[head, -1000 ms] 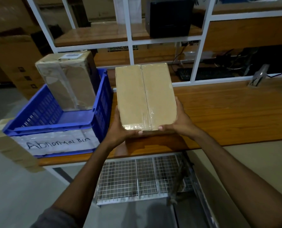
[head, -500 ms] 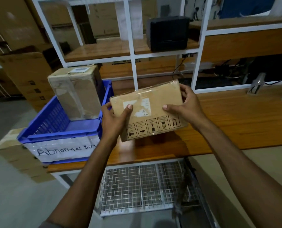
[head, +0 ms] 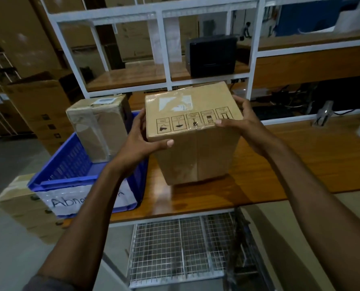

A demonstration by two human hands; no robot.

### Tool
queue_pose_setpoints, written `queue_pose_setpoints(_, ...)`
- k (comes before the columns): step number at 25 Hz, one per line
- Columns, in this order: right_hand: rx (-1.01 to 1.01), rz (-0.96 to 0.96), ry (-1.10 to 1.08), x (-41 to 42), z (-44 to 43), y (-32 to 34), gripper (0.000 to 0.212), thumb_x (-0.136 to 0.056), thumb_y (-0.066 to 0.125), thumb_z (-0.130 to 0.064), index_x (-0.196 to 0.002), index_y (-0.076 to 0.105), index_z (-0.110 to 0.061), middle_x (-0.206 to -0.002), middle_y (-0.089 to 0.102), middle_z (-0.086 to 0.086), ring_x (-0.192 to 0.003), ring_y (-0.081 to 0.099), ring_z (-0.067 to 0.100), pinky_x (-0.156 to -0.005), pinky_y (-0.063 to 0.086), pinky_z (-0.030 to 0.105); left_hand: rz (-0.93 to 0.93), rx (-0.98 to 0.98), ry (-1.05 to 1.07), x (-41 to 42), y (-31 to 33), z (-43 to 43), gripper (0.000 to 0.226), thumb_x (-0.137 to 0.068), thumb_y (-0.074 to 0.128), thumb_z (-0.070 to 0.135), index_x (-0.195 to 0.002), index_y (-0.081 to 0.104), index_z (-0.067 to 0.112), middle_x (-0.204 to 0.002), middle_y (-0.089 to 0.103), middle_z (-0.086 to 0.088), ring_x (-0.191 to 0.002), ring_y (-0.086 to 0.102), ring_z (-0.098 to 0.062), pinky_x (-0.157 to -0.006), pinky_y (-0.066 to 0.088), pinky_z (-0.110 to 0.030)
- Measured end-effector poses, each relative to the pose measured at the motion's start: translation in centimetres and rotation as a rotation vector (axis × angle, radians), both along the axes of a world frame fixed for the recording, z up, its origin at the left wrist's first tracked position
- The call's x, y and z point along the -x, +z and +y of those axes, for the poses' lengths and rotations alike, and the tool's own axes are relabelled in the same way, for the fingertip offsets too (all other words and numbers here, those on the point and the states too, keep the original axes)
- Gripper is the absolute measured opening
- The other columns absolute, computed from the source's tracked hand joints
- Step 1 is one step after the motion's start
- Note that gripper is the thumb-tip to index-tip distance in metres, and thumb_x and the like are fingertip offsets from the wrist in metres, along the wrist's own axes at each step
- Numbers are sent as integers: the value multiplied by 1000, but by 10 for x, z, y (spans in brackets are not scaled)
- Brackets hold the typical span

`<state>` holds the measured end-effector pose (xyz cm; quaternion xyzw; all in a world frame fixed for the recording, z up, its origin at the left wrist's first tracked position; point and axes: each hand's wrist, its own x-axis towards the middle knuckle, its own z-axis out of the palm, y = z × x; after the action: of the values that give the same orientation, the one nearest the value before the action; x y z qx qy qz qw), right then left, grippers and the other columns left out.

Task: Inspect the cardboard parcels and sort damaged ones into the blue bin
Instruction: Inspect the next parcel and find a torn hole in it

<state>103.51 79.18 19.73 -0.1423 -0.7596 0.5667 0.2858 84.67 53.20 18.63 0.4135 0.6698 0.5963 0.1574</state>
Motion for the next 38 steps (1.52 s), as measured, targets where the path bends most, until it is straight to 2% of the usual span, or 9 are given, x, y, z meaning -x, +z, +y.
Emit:
queue_pose_setpoints(7, -43, 59, -55, 9, -9, -9, 104, -75, 84, -45, -162, 30, -30, -140, 60, -11, -119, 59, -3, -93, 57, 22, 84, -78, 206, -15, 1, 12, 95, -88, 80, 38, -165, 26, 34, -149, 52, 13, -123, 57, 5, -94, 55, -15)
queue_pose_setpoints(11, -105, 17, -103, 16, -8, -9, 99, -82, 78, -62, -161, 21, -41, -158, 44, -6, -137, 50, 15, -108, 49, 41, 157, -11, 304, -13, -3, 20, 90, -91, 74, 59, -162, 20, 46, -151, 48, 14, -129, 52, -3, -112, 47, -40)
queue_pose_setpoints(13, -231, -24, -161, 20, -11, -7, 76, -92, 71, -56, -154, 28, -43, -153, 44, -6, -132, 49, 17, -98, 48, 36, 256, 44, 340, -6, -9, 25, 71, -92, 65, 70, -149, 26, 62, -153, 49, 11, -135, 53, -16, -112, 46, -53)
queue_pose_setpoints(16, -324, -69, -200, 29, -11, -13, 55, -94, 71, -51, -139, 41, -43, -130, 56, -8, -114, 59, 18, -80, 49, 29, 302, 40, 388, 4, -22, 30, 45, -90, 66, 72, -125, 47, 51, -129, 59, 19, -121, 61, -14, -98, 57, -56)
queue_pose_setpoints(19, -314, -115, -235, 41, -4, -35, 62, -88, 78, -49, -135, 38, -42, -134, 58, -2, -118, 61, 22, -88, 53, 36, 293, 2, 436, 6, -29, 37, 58, -85, 77, 65, -129, 46, 43, -127, 55, 22, -121, 59, -14, -97, 59, -52)
queue_pose_setpoints(24, -204, -179, -203, 43, -7, -59, 115, -76, 92, -29, -157, 11, -33, -144, 47, -2, -123, 47, 12, -96, 43, 34, 105, 61, 349, 14, -51, 39, 127, -72, 96, 39, -164, 8, 33, -165, 34, -1, -144, 40, -16, -116, 42, -43)
queue_pose_setpoints(28, -134, -333, -219, 45, -18, -101, 117, -72, 92, -44, -152, 8, -31, -140, 48, -3, -124, 53, 19, -92, 48, 39, -2, 224, 321, -2, -85, 41, 120, -75, 94, 33, -161, 10, 28, -159, 35, -1, -138, 41, -18, -107, 39, -41)
queue_pose_setpoints(32, -96, -258, -271, 51, -17, -95, 101, -76, 90, -45, -149, 24, -25, -134, 55, -3, -124, 57, 21, -93, 49, 39, -39, 127, 443, 5, -82, 44, 94, -80, 89, 43, -148, 27, 25, -147, 50, -3, -133, 55, -26, -101, 48, -41)
queue_pose_setpoints(38, -157, -305, -130, 46, -7, -83, 120, -69, 95, -40, -158, 15, -30, -137, 47, -11, -124, 47, 14, -102, 46, 42, 3, 108, 287, 26, -73, 31, 113, -68, 99, 31, -158, 32, 31, -152, 50, 2, -135, 52, -19, -111, 48, -45)
